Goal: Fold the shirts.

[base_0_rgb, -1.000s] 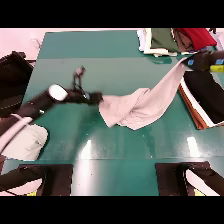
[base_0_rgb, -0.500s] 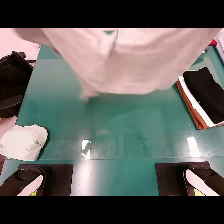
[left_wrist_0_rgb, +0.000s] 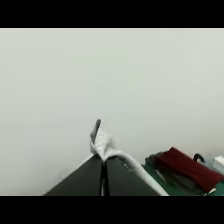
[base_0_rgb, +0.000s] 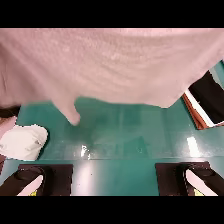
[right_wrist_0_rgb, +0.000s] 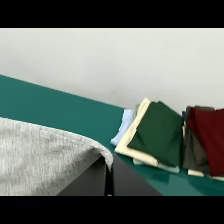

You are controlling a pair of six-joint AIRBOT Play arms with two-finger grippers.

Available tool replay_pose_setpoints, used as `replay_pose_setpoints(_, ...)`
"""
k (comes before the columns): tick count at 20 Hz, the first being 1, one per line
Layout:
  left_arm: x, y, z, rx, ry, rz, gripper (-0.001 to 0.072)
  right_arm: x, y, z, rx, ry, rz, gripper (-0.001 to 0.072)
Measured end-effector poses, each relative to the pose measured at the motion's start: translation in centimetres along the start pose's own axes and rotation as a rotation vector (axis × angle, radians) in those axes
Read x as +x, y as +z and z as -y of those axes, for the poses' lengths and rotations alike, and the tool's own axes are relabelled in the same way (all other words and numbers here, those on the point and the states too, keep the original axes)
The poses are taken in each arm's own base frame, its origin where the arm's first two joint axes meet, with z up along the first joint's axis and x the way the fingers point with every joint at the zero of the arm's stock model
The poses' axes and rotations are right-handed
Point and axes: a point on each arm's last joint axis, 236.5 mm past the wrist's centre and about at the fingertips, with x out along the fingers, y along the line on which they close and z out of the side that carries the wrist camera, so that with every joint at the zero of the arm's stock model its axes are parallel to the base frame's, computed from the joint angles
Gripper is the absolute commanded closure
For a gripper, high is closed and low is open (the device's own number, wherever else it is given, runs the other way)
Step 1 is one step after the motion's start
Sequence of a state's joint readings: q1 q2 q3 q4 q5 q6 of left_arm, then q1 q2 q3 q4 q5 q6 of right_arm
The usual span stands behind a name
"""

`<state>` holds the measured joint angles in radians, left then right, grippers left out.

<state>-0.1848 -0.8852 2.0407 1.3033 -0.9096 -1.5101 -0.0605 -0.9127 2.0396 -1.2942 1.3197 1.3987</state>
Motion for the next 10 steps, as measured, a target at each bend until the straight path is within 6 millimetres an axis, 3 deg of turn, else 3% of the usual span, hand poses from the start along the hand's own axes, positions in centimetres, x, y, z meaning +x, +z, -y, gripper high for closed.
replay_pose_setpoints(2,3.2,-4.3,-1.9,0.017,0.044,-0.131,0.0686,2.0,-2.0,0.6,0.032,-0.003,-0.067,0.0698)
replay_pose_setpoints(4,7.1,-11.1,-4.1,0.013,0.079,-0.311,0.0685,5.0,-5.0,1.1,0.072,0.004,-0.172,0.0698)
replay_pose_setpoints(7,12.3,-23.8,-6.9,-0.029,0.109,-0.596,0.0686,11.0,-12.3,2.2,0.139,0.018,-0.400,0.0698)
replay_pose_setpoints(10,15.2,-37.5,-9.2,-0.089,0.133,-0.865,0.0684,17.0,-21.1,3.0,0.207,0.036,-0.630,0.0697)
